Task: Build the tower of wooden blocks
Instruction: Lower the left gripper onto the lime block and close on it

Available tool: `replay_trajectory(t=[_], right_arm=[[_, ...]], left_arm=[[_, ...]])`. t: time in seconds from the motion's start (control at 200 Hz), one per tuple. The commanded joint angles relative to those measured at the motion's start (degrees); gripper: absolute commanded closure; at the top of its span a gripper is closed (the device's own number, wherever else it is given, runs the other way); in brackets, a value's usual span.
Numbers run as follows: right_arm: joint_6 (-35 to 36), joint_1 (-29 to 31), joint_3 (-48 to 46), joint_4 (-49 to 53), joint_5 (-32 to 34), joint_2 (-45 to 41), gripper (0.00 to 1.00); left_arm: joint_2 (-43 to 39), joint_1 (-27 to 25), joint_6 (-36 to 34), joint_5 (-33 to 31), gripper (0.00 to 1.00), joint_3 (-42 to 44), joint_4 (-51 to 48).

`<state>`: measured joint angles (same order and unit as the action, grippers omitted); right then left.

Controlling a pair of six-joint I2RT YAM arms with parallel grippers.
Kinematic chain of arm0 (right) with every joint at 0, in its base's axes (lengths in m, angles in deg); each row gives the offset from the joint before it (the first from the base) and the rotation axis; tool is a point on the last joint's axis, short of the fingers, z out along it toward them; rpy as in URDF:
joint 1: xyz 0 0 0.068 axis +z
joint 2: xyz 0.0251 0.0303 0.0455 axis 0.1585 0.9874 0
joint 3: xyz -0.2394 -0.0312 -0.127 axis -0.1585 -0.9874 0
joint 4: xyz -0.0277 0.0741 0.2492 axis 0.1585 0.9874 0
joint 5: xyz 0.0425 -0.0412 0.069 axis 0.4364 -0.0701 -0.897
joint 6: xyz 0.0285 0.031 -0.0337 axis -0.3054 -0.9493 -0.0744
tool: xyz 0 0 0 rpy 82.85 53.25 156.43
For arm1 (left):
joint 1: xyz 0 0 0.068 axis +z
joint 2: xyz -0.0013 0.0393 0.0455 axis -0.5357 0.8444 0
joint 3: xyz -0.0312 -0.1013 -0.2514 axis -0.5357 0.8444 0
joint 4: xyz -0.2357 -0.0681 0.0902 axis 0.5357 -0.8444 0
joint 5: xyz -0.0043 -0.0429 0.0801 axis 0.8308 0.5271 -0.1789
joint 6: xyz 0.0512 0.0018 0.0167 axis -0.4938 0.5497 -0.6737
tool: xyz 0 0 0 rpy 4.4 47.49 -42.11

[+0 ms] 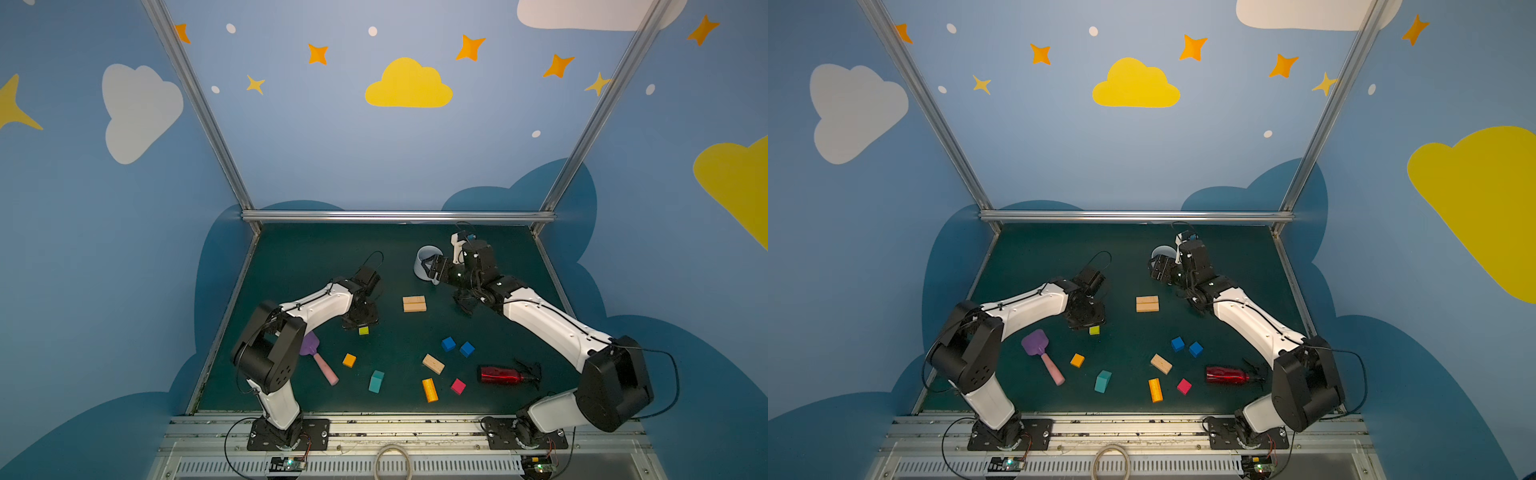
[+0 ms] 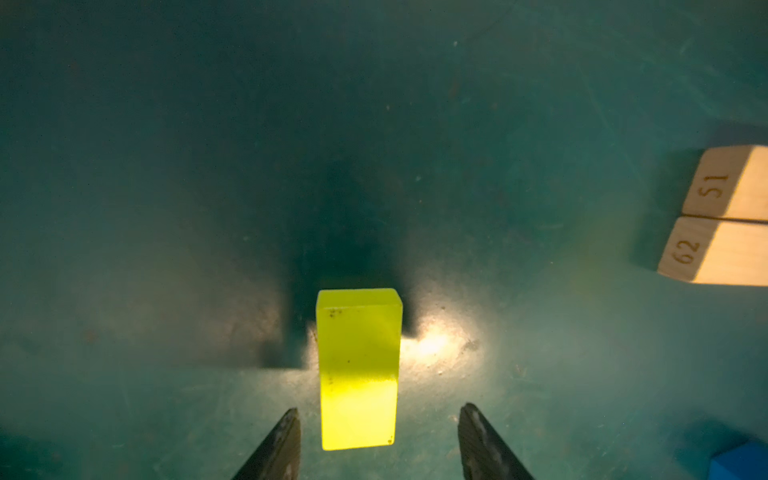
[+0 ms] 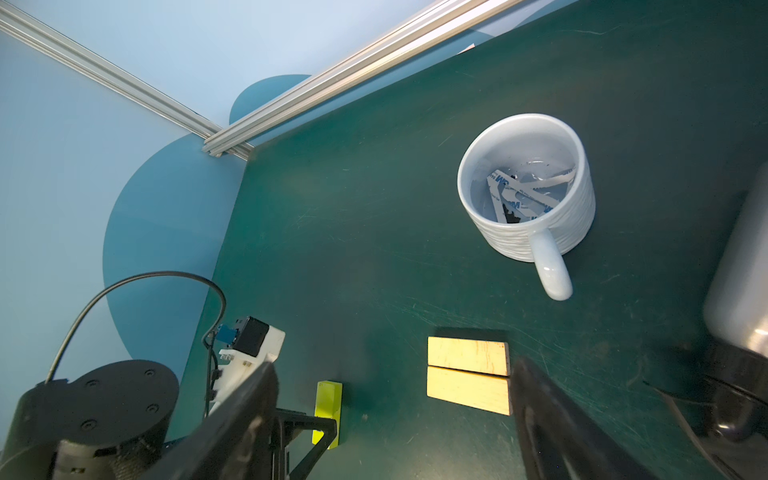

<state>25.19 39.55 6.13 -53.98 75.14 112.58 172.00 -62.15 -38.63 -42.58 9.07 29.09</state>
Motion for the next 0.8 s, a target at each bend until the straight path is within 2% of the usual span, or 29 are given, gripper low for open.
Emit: replay_trajectory(t=[0.0, 0.631, 0.796], right_arm=[[-0.05, -0.29, -0.78, -0.91, -0.45, -0.86, 0.15], [-0.43, -0.55, -0.67, -1.11, -0.81, -0.26, 0.15], [-0.42, -0.62, -0.5, -1.09, -1.16, 0.1, 0.15]], left_arm=[[1.36, -0.1, 0.38, -1.5, 0.4, -1.58, -2.0], [3.15, -0.15, 0.67, -2.8, 0.5, -2.27, -2.27], [3.74, -0.12, 0.65, -2.98, 0.55, -2.63, -2.37]])
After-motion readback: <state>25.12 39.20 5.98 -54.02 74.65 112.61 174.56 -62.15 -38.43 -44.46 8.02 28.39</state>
